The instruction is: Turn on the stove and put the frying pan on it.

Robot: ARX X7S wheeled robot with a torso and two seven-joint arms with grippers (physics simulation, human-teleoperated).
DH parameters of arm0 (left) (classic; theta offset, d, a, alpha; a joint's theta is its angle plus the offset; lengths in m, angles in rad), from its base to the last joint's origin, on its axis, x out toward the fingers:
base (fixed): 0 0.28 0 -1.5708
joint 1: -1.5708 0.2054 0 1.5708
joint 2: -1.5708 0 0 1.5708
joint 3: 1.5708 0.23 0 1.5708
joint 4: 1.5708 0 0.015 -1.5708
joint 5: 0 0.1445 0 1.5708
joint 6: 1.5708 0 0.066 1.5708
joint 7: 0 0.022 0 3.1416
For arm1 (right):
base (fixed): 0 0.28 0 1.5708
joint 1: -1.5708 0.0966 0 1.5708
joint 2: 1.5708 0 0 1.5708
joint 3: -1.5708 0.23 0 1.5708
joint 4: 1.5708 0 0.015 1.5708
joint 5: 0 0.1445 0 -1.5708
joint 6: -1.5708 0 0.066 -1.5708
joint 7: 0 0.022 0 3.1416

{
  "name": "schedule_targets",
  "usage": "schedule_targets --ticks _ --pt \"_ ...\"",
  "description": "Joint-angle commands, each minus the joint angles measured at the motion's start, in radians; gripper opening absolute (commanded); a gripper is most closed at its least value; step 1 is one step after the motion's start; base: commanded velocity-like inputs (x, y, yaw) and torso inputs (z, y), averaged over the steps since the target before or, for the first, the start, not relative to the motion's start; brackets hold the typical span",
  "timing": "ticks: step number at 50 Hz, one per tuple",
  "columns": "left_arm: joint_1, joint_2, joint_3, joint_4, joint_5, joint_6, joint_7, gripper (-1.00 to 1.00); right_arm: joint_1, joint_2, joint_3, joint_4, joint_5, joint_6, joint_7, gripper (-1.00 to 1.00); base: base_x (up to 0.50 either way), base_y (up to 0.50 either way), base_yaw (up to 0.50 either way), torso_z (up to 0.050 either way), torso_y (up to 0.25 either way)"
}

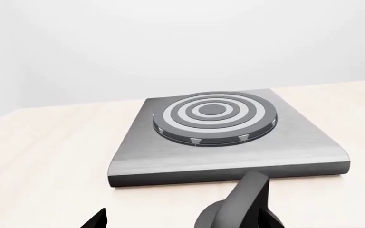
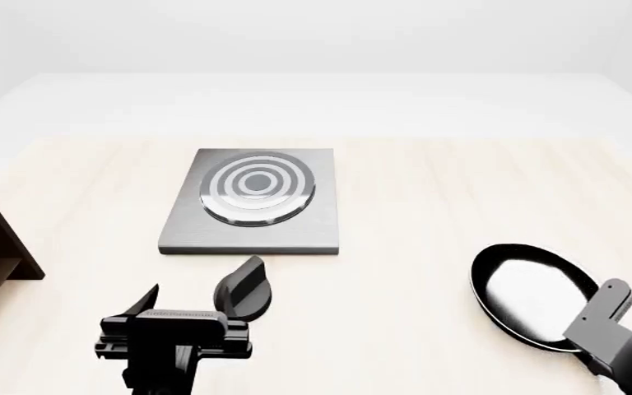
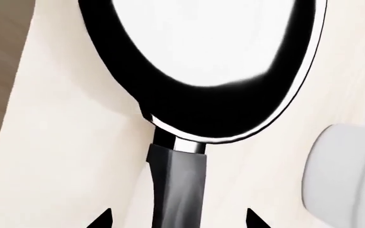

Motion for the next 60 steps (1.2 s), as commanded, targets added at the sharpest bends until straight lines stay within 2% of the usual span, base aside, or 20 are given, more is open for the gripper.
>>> schedule_targets --ticks 1,24,25,34,43,60 --pt "0.003 0.014 -0.016 0.002 0.028 0.011 0.009 1.00 -0.043 -0.050 0.017 0.076 -0.052 -0.091 -0.012 1.00 0.00 0.00 0.00 0.000 0.000" --pt "0.002 0.006 -0.010 0.006 0.023 0.012 -0.002 1.00 -0.120 -0.086 -0.006 0.195 -0.066 -0.191 -0.045 1.00 0.00 0.00 0.00 -0.001 0.000" --pt "0.001 0.005 -0.010 0.007 0.023 0.011 -0.002 1.00 -0.131 -0.091 -0.010 0.210 -0.070 -0.202 -0.045 -1.00 0.00 0.00 0.00 0.000 0.000" --pt "0.001 0.003 -0.010 0.005 0.020 0.014 -0.007 1.00 -0.133 -0.096 -0.009 0.238 -0.085 -0.231 -0.056 -1.00 0.01 0.00 0.00 -0.005 0.000" --pt "0.001 -0.001 -0.009 0.008 0.017 0.014 -0.010 1.00 -0.101 -0.063 0.005 0.171 -0.072 -0.203 -0.058 -1.00 0.01 0.00 0.00 -0.005 0.000" --pt "0.007 -0.011 -0.010 0.039 0.008 0.003 -0.020 1.00 0.126 0.054 0.104 -0.143 -0.009 0.030 -0.068 -1.00 0.00 0.00 0.00 -0.001 0.000"
